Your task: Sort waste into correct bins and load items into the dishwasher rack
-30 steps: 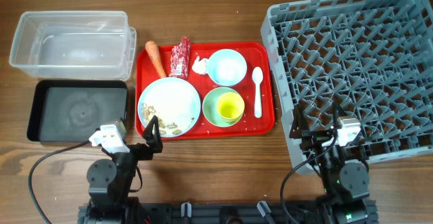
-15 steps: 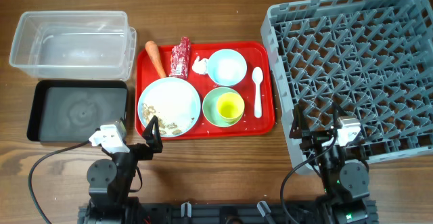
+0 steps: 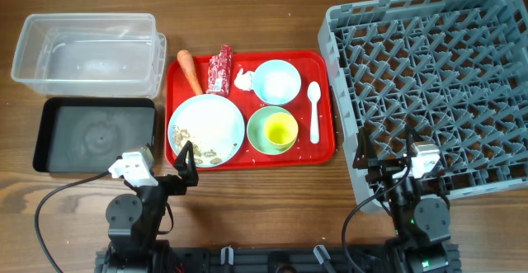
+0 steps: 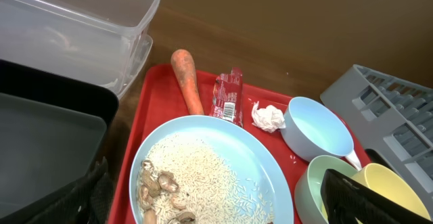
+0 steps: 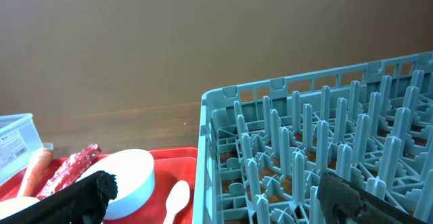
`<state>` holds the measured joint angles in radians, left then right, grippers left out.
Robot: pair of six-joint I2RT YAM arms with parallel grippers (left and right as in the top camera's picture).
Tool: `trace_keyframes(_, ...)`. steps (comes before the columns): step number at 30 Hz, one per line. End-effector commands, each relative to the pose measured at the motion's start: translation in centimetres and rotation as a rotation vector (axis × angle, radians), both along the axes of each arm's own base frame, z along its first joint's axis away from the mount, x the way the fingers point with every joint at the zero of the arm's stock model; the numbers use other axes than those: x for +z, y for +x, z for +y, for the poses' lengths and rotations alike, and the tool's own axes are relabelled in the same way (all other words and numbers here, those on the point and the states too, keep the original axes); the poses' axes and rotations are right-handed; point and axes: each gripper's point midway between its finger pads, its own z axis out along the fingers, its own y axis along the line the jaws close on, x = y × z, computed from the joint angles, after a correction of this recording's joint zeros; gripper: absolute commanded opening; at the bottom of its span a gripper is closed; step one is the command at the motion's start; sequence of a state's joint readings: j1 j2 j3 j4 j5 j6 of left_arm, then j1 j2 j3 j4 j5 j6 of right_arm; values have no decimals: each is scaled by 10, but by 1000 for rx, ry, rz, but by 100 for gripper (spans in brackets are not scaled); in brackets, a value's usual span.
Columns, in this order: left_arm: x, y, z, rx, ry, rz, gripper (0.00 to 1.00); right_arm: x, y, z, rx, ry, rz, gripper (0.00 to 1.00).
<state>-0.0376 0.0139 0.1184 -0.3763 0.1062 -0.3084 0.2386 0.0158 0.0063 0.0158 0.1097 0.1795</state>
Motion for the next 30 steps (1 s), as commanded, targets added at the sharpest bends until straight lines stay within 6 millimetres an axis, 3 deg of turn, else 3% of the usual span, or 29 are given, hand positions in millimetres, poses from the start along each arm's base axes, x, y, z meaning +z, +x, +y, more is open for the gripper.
trace_keyframes(1,0,-1,-6,-33,-3,-7,100,0,0,0,2,5,0,100)
trace_keyframes(5,1,0,-6,-32,-2,-10,100,0,0,1,5,7,-1,100)
trace_keyframes(7,7,1,-6,-33,-4,-35,100,3,-2,10,61,8,-9,100)
trace_keyframes(8,23,4,-8,-39,-25,-95,100,8,-5,20,119,9,-18,100)
trace_keyframes(13,57,6,-9,-37,-81,-215,100,24,-10,28,176,13,-49,100)
trace_keyframes(19,108,-3,-14,-76,-87,-295,100,69,-21,32,212,17,-80,100)
trace_keyframes(25,148,12,-22,-107,-97,-104,100,96,-11,37,220,41,153,100)
trace_keyframes(30,164,47,-54,-267,-165,219,100,108,17,57,284,18,437,100)
